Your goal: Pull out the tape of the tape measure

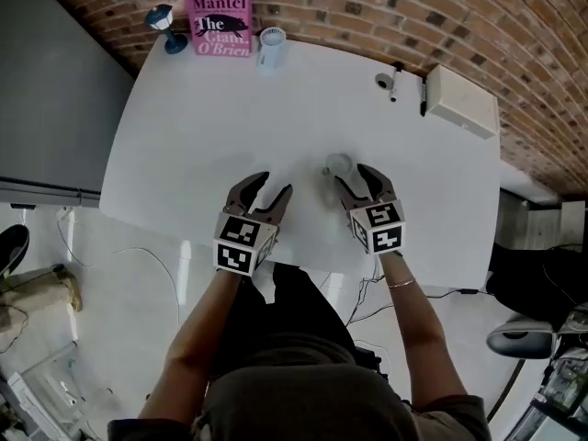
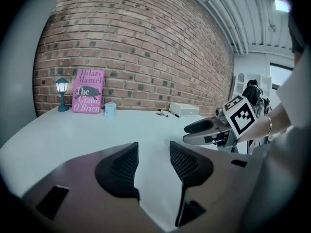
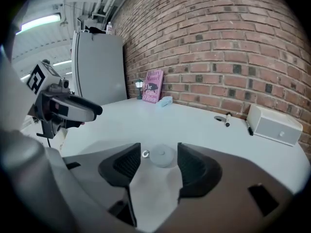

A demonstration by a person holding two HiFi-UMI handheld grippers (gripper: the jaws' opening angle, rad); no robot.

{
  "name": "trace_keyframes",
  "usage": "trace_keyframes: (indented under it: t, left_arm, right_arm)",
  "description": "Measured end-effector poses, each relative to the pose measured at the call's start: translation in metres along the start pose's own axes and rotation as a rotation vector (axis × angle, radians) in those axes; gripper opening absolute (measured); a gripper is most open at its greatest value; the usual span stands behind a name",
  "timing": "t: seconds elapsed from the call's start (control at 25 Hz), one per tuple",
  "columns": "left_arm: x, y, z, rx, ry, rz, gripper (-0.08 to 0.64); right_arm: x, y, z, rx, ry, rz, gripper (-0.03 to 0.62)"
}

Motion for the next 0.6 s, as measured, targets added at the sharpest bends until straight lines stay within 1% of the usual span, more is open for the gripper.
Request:
trace_keyframes:
  t: [0.24, 0.6]
  left_arm:
    - [0.002, 0.005, -0.01, -0.033, 0.009, 0.032, 0.198]
    - [0.01, 0.006, -0.015, -0.064, 0.016, 0.049, 0.198]
  right_arm:
    - [0.021, -0.001, -0.011, -0.068, 0.026, 0.038, 0.244]
    - [0.038, 0.0, -0.015, -0.14, 0.036, 0.105, 0.272]
Point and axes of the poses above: the fingertips, and each gripper's own axes: x forward along the fingers, y to its left, z out of its top, the point moved 5 cm from there along -x, backward along the fingers, and after that the axes turned 15 degrees about -z, right-handed, at the moved point
